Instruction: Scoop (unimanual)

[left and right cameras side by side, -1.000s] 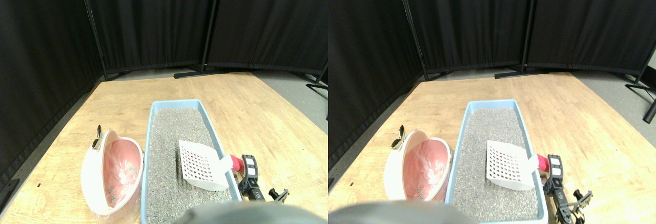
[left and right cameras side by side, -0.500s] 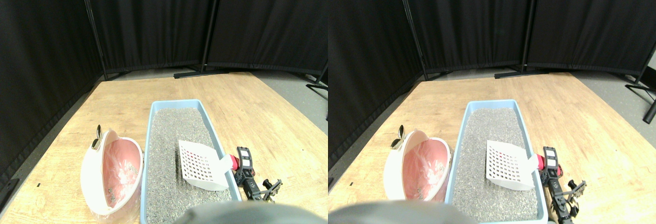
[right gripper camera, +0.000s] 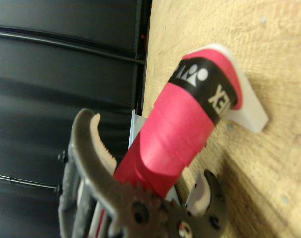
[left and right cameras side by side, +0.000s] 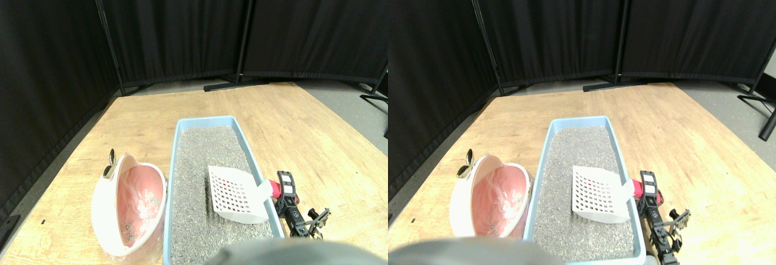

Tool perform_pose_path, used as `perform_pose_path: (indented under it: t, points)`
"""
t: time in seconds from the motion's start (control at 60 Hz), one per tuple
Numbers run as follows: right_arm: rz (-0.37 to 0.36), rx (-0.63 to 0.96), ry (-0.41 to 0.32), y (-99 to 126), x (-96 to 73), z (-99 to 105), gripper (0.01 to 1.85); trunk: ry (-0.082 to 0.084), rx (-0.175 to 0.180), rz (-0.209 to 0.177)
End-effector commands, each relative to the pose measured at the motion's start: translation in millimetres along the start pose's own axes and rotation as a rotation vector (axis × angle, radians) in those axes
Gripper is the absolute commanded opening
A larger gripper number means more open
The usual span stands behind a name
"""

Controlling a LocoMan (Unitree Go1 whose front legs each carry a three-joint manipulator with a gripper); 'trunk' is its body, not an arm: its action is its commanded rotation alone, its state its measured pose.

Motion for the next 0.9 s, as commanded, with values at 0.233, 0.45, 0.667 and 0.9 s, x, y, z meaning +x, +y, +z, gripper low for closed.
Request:
perform_pose_path:
  t: [0.233, 0.45, 0.667, 0.9]
  points:
    - [0.099, -0.048, -0.162, 10, 5.5, 15, 0.06, -0.016, -0.022, 0.011]
    - [0.13, -0.08, -0.171, 9, 2.6, 27, 0.06, -0.019, -0.023, 0.012]
    - [0.152, -0.114, -0.188, 12, 0.2, 39, 0.06, -0.02, -0.031, 0.017]
    - [0.154, -0.182, -0.289, 17, -5.2, 63, 0.06, -0.024, -0.041, 0.024]
